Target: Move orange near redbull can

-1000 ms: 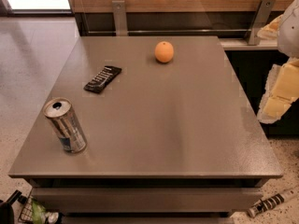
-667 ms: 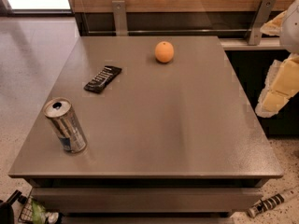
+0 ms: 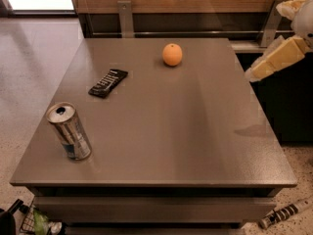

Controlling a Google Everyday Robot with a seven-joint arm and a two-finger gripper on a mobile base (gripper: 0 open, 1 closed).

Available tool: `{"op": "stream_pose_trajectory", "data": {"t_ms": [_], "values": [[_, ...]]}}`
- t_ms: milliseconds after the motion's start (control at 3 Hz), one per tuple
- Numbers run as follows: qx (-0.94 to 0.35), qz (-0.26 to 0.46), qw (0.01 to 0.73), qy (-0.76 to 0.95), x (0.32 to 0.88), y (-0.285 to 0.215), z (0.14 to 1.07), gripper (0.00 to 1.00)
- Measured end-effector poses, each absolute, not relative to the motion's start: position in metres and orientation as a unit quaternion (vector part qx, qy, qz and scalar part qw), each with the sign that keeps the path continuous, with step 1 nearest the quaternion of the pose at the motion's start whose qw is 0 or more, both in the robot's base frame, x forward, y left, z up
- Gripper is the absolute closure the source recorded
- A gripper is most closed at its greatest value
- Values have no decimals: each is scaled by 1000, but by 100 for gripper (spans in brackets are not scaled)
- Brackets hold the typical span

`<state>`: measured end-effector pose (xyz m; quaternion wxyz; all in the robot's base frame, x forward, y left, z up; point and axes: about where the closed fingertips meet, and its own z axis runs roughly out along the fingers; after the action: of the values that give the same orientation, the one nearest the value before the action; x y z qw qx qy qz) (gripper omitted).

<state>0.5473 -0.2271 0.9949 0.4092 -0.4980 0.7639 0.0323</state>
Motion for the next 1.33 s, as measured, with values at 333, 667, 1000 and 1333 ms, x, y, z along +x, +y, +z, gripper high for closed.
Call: {"op": "stream_pose_trajectory", "data": {"t_ms": [333, 667, 1000, 1333], "values": [[-460, 99, 515, 716, 620, -190, 1006, 0], [-440, 142, 544, 700, 657, -160, 1002, 0], [-440, 145, 543, 700, 661, -158, 999, 0], [-435, 171, 537, 702, 692, -140, 973, 0]]}}
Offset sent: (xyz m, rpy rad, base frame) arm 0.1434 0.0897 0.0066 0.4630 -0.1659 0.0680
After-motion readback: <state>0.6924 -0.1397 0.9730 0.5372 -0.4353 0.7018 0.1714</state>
